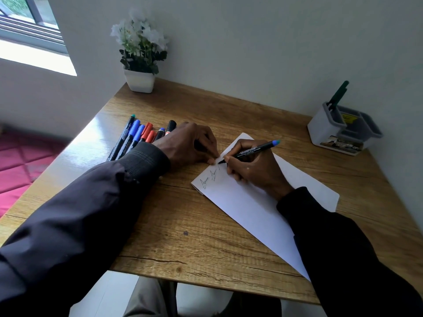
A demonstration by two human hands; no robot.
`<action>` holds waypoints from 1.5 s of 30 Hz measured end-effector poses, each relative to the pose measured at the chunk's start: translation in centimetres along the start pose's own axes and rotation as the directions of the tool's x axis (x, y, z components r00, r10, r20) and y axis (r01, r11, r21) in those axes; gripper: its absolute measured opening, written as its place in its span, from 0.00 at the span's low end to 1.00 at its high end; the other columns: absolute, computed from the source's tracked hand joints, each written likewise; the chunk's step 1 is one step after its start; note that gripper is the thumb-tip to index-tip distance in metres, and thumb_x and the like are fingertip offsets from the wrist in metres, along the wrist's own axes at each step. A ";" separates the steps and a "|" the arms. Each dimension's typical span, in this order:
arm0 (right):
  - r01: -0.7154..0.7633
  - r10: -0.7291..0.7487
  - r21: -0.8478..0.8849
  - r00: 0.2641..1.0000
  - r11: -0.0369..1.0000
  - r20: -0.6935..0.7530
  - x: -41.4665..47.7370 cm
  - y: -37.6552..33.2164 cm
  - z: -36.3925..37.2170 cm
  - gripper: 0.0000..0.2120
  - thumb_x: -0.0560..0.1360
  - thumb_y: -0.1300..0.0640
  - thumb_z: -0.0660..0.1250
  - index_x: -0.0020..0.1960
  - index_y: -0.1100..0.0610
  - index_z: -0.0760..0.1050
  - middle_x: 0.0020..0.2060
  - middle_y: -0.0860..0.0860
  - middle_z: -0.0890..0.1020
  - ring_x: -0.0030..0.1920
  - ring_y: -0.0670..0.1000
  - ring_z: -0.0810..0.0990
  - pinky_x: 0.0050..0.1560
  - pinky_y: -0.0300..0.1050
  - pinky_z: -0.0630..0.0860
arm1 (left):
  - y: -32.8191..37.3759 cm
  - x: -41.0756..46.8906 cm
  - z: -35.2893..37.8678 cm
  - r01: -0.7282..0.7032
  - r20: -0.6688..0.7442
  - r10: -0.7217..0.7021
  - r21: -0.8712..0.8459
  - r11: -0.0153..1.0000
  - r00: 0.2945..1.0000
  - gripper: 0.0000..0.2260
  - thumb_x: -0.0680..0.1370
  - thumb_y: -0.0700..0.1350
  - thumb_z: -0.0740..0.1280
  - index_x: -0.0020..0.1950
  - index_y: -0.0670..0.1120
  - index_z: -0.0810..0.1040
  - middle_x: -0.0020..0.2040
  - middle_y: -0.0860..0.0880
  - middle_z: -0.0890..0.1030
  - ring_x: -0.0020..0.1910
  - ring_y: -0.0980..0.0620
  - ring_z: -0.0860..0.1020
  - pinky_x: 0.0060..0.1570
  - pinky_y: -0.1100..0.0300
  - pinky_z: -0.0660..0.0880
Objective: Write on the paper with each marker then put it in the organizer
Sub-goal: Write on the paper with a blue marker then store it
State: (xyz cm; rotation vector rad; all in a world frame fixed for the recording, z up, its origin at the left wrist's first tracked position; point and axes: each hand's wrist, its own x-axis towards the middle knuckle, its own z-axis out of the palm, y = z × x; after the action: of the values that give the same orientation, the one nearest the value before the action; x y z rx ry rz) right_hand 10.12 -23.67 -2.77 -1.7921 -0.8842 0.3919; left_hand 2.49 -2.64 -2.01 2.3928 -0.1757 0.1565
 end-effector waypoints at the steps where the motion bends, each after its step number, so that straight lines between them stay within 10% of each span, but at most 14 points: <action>1: -0.007 0.007 -0.003 1.000 1.000 -0.002 0.1 0.1 0.0 0.04 0.78 0.65 0.71 0.44 0.64 0.80 0.33 0.60 0.83 0.27 0.51 0.80 0.26 0.38 0.74 | 0.0 0.0 0.0 0.001 0.003 -0.001 -0.003 1.000 1.000 0.08 0.73 0.40 0.75 0.51 0.45 0.87 0.57 0.52 0.81 0.55 0.57 0.80 0.52 0.72 0.77; 45: 0.001 0.001 0.025 0.998 1.000 -0.059 0.2 0.3 -0.1 0.08 0.76 0.70 0.70 0.39 0.65 0.77 0.29 0.62 0.81 0.23 0.56 0.78 0.22 0.42 0.72 | 0.1 0.0 0.0 0.000 0.009 0.000 0.015 1.000 1.000 0.08 0.73 0.41 0.76 0.52 0.47 0.87 0.57 0.53 0.81 0.55 0.58 0.79 0.52 0.77 0.74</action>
State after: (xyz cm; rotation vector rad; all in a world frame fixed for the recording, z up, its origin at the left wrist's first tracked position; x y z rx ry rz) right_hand 10.47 -23.70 -2.98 -1.7717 -0.8343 0.3469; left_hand 2.47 -2.69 -1.95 2.4091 -0.1794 0.1482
